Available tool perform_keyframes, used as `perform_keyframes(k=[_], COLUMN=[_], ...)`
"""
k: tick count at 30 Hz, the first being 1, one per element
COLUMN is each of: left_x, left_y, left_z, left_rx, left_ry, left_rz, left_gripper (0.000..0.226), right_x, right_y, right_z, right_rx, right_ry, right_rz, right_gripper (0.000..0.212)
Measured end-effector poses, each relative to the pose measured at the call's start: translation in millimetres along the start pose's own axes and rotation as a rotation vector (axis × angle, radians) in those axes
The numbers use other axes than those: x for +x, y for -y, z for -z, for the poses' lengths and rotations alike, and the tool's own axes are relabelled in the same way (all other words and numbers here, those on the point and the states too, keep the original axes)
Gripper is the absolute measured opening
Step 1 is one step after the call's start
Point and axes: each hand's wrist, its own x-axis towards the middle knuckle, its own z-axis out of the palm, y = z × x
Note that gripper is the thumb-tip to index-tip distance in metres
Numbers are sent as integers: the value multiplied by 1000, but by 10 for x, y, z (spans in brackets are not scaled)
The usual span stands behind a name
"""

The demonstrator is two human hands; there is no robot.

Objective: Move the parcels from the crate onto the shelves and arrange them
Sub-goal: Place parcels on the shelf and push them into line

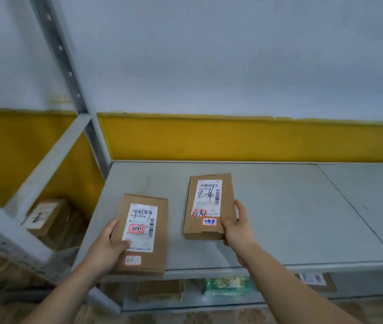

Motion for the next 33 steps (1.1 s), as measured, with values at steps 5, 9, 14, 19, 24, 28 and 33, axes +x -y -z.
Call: perform_keyframes(k=[5,9,14,19,24,28,33], left_x=[138,198,348,443,440,447,461], left_y=[144,157,-138,-73,-37,-48,-67], left_z=[-83,-256,-628,-765,-744,-711,-579], left_rx=[171,484,774,904,949,987,1028], left_ry=[-29,-216,-172,-106,-85,-62,-25], left_rz=[63,39,40,107,94,74,21], left_gripper=[70,55,74,85,94,94,93], right_x=[407,685,960,1164,1231,1132,998], right_y=[0,18,179,248,169,130,95], right_z=[-84,-3,110,104,-5,-218,-305], right_rx=[-170,-521,-1129,-1448,-1401,-1276,-1155], right_ry=[71,153,362,675,561,386,344], right_rz=[41,111,466,767,663,472,390], right_gripper=[62,60,71,90,83,72,71])
